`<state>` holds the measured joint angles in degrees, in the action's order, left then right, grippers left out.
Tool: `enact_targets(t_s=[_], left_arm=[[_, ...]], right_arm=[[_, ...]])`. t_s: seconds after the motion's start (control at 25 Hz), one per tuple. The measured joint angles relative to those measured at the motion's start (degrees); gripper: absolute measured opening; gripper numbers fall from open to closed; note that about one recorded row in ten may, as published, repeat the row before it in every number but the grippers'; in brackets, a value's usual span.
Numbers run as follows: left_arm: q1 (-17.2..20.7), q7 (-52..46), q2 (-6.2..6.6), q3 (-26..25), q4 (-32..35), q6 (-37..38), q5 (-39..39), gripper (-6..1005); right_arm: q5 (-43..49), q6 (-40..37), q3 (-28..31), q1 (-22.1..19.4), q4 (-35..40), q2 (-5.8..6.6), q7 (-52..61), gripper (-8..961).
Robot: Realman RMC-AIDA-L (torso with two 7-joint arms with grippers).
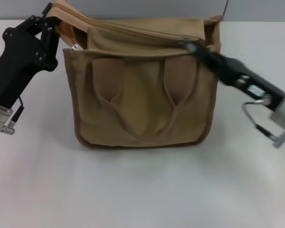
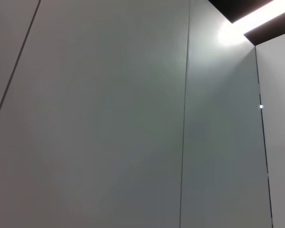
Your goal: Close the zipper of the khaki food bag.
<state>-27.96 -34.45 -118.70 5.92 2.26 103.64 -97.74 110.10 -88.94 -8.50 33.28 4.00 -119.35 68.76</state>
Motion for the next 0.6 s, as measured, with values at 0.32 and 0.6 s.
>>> enact_targets(t_s=[0.32,0.6], left_arm=[[0.02,0.44,0.00,0.12,0.07,-1.38,-0.16,43],[1.24,0.35,0.07,0.70,1.10,-2.21,-0.43,97]], right_arm=[[0.00,-6.67,4.21,-4.74,3.26,0.09,-0.45,98],[-0.07,-9.62,5.37,-6.27,1.79,-0.13,-8.45,133]])
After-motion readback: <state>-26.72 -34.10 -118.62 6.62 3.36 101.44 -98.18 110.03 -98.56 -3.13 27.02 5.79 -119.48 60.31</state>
